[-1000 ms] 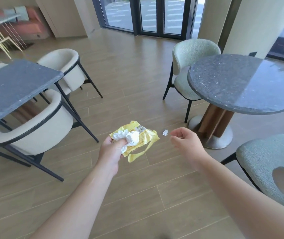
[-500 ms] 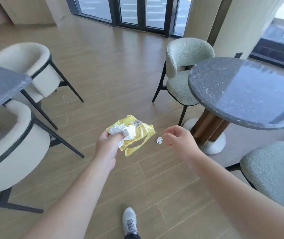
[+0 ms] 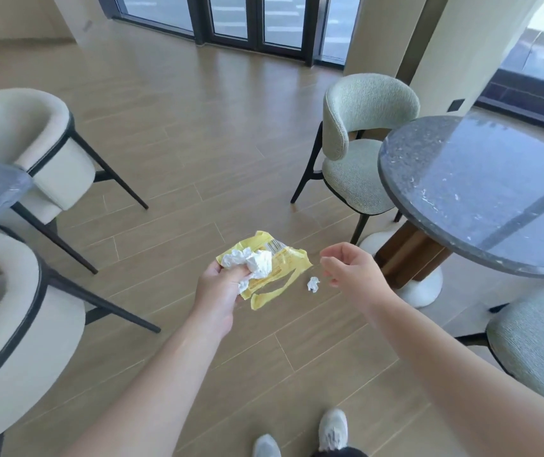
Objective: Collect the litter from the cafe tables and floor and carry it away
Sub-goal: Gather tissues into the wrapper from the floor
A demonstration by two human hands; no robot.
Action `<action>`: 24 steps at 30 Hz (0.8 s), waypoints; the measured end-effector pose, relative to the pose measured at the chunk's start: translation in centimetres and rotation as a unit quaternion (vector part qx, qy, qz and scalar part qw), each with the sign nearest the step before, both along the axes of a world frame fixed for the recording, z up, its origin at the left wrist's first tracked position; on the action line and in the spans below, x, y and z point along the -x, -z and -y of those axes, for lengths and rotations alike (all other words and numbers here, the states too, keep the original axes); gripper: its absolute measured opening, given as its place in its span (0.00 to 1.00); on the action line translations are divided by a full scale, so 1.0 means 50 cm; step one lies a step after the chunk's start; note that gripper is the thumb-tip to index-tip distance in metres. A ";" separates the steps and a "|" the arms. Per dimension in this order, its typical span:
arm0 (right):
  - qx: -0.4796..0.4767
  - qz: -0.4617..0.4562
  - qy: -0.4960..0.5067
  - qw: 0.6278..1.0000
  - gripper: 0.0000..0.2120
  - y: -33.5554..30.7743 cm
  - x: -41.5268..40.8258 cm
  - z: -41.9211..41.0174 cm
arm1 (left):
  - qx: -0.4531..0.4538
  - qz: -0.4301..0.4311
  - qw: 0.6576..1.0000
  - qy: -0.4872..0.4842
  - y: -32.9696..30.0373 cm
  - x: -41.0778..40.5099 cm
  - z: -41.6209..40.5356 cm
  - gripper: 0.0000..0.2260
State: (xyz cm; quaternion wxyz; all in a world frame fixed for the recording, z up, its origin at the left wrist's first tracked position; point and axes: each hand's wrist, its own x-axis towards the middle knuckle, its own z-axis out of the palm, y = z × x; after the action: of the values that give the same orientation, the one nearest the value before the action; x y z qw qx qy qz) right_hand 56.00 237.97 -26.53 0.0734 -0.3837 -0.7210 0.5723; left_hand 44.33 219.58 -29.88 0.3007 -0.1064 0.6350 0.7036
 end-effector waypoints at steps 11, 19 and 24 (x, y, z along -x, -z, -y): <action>0.034 0.021 0.000 0.999 0.05 0.102 0.142 -0.212 | 0.032 -0.005 0.999 0.005 0.050 0.197 -0.212 0.14; 0.072 0.057 -0.013 0.996 0.06 0.193 0.267 -0.423 | 0.076 -0.002 0.997 0.012 0.107 0.319 -0.443 0.13; 0.080 0.103 -0.017 0.991 0.07 0.295 0.329 -0.498 | 0.092 0.010 0.995 0.028 0.161 0.382 -0.532 0.17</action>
State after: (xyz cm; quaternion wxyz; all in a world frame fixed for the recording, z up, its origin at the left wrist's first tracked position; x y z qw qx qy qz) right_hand 39.56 262.87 -41.28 -0.0423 -0.4333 -0.6829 0.5866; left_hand 25.22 246.20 -37.95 0.3153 -0.1227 0.6972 0.6321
